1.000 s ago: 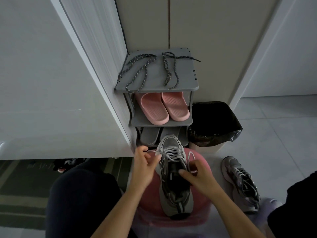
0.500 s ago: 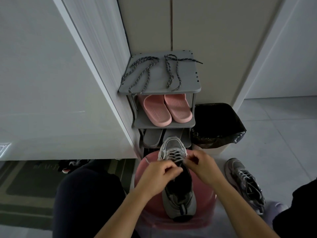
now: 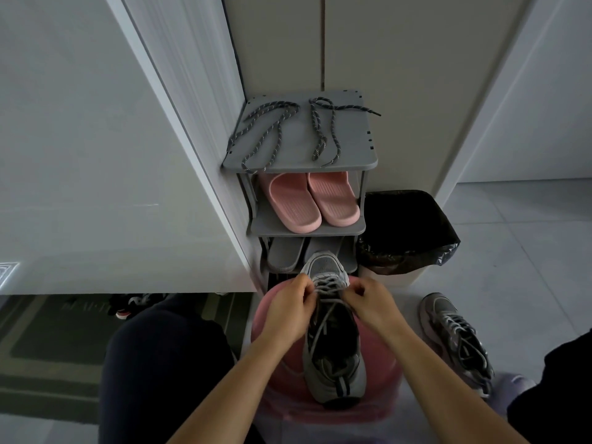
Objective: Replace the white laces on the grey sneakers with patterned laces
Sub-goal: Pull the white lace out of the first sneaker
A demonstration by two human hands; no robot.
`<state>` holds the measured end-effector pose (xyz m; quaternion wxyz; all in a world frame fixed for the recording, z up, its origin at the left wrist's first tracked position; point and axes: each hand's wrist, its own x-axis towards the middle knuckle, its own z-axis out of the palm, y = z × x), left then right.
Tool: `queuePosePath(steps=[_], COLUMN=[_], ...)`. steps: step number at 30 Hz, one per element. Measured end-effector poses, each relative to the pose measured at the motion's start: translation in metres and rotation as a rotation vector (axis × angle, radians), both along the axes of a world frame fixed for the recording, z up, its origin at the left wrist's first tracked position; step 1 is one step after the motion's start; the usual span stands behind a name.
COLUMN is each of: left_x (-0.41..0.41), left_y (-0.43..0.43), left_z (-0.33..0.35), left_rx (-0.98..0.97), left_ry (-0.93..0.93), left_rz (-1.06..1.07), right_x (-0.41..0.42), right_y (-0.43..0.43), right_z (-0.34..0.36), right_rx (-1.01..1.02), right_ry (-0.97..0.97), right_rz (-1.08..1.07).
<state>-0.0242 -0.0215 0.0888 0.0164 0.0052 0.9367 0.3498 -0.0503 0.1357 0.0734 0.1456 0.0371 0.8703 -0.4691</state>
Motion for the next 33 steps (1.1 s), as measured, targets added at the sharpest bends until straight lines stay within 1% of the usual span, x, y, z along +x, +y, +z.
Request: queuePosePath(steps=[2, 3, 4, 5, 6, 8, 10, 11, 12, 13, 16, 18, 19, 21, 24, 26, 29, 30, 32, 33], left_x=[-0.005, -0.008, -0.01, -0.011, -0.009, -0.004, -0.001, 0.001, 0.002, 0.002, 0.0, -0.002, -0.003, -0.004, -0.001, 0.003, 0.005, 0.004, 0.002, 0.002], left_y=[-0.009, -0.012, -0.015, -0.017, -0.017, -0.013, -0.005, 0.0, 0.005, 0.007, 0.012, 0.01, 0.006, -0.007, -0.015, -0.007, 0.008, 0.011, 0.013, 0.011], left_z=[0.005, 0.009, 0.011, 0.011, 0.009, -0.001, -0.013, -0.015, -0.016, -0.015, -0.011, -0.012, -0.013, -0.018, -0.021, -0.02, -0.017, -0.018, -0.02, -0.02], left_rx=[-0.227, -0.325, -0.381, -0.393, -0.359, -0.195, 0.025, 0.124, 0.183, 0.216, 0.279, 0.274, 0.228, 0.139, 0.114, 0.138, 0.306, 0.321, 0.283, 0.268], left_ry=[0.104, 0.127, 0.132, 0.131, 0.119, 0.02, -0.184, -0.278, -0.32, -0.318, -0.256, -0.208, -0.161, -0.073, -0.04, -0.089, -0.257, -0.27, -0.241, -0.219], left_rz=[-0.158, -0.218, -0.252, -0.257, -0.228, -0.091, 0.012, 0.027, 0.023, 0.015, -0.007, -0.007, 0.006, 0.066, 0.094, 0.059, 0.031, 0.018, -0.014, -0.01], right_x=[-0.003, -0.004, -0.006, -0.007, -0.007, -0.003, 0.003, 0.006, 0.008, 0.009, 0.012, 0.013, 0.012, 0.01, 0.009, 0.009, 0.011, 0.013, 0.015, 0.016], right_y=[0.005, 0.007, 0.009, 0.009, 0.01, 0.014, 0.018, 0.019, 0.019, 0.019, 0.013, 0.012, 0.014, 0.02, 0.023, 0.023, 0.026, 0.025, 0.022, 0.021], right_z=[0.002, 0.005, 0.007, 0.01, 0.011, 0.008, 0.003, 0.002, 0.0, -0.002, -0.009, -0.009, -0.008, -0.001, 0.004, 0.002, -0.001, 0.0, -0.002, -0.003], right_rx=[0.082, 0.071, 0.028, -0.026, -0.082, -0.227, -0.38, -0.424, -0.441, -0.415, -0.133, -0.047, -0.066, -0.172, -0.266, -0.36, -0.498, -0.53, -0.504, -0.435], right_ry=[0.019, 0.009, -0.011, -0.027, -0.048, -0.124, -0.228, -0.26, -0.263, -0.225, -0.036, -0.012, -0.019, -0.036, -0.051, -0.128, -0.281, -0.296, -0.242, -0.185], right_rz=[0.021, 0.031, 0.027, 0.012, -0.011, -0.052, -0.099, -0.126, -0.152, -0.172, -0.164, -0.154, -0.16, -0.177, -0.181, -0.203, -0.223, -0.23, -0.257, -0.26])
